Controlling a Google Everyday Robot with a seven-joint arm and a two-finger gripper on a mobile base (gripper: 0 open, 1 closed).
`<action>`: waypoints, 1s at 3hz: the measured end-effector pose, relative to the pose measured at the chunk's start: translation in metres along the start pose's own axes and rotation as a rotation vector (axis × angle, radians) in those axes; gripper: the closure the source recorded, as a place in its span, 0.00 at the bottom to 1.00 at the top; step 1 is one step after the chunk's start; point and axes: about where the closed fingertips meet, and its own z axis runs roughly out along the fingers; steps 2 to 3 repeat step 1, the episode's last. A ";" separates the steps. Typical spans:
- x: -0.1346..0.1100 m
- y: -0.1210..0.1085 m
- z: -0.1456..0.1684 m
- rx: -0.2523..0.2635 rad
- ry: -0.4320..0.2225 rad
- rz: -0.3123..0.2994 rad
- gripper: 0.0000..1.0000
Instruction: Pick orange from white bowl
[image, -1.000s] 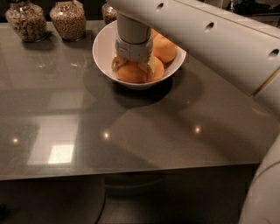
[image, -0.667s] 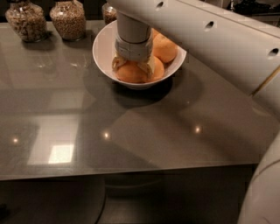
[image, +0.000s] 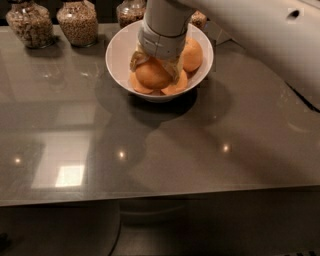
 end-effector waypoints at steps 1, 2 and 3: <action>-0.003 0.000 -0.030 0.130 -0.042 0.076 1.00; -0.003 0.000 -0.030 0.130 -0.042 0.076 1.00; -0.003 0.000 -0.030 0.130 -0.042 0.076 1.00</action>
Offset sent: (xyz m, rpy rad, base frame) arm 0.0000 0.0000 0.0000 0.0000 0.0000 0.0000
